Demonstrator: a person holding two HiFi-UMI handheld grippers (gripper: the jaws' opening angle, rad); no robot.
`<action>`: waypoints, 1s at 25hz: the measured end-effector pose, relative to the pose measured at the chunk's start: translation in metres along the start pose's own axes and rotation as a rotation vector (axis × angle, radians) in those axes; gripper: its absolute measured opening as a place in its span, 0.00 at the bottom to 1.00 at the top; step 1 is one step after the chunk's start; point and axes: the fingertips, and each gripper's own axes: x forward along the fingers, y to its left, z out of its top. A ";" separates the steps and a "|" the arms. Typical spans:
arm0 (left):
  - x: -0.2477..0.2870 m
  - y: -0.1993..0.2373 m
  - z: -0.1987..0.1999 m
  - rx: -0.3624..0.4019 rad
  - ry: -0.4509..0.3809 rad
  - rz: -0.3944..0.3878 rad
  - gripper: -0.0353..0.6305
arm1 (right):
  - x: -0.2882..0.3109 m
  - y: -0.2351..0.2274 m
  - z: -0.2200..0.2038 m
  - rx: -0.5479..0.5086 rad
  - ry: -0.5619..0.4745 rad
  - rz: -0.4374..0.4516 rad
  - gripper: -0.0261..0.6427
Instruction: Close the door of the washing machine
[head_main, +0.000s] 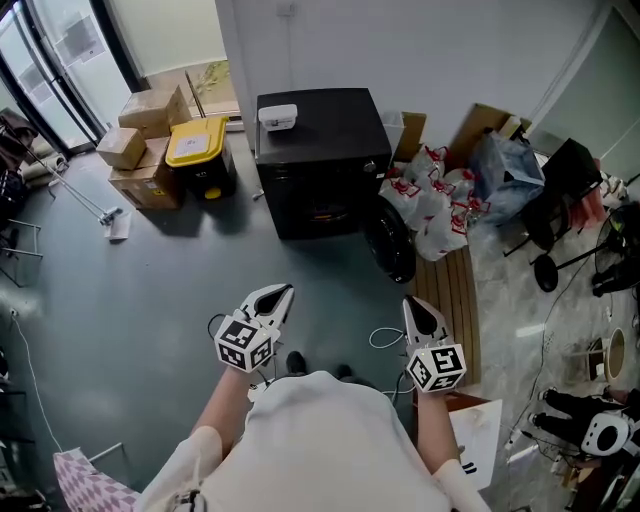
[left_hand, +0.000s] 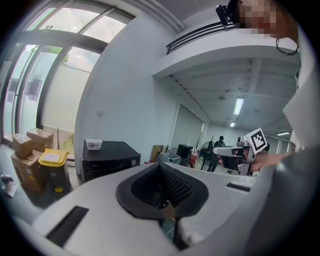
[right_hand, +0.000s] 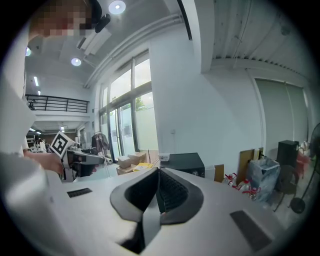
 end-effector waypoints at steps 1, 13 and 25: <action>0.000 0.001 -0.001 -0.001 0.001 0.000 0.06 | 0.001 0.002 -0.001 0.000 0.002 0.002 0.09; 0.003 0.016 -0.015 0.000 0.037 -0.049 0.07 | 0.015 0.017 -0.019 -0.002 0.043 -0.044 0.10; 0.006 0.042 -0.033 -0.003 0.088 -0.111 0.07 | 0.034 0.031 -0.039 0.033 0.090 -0.099 0.30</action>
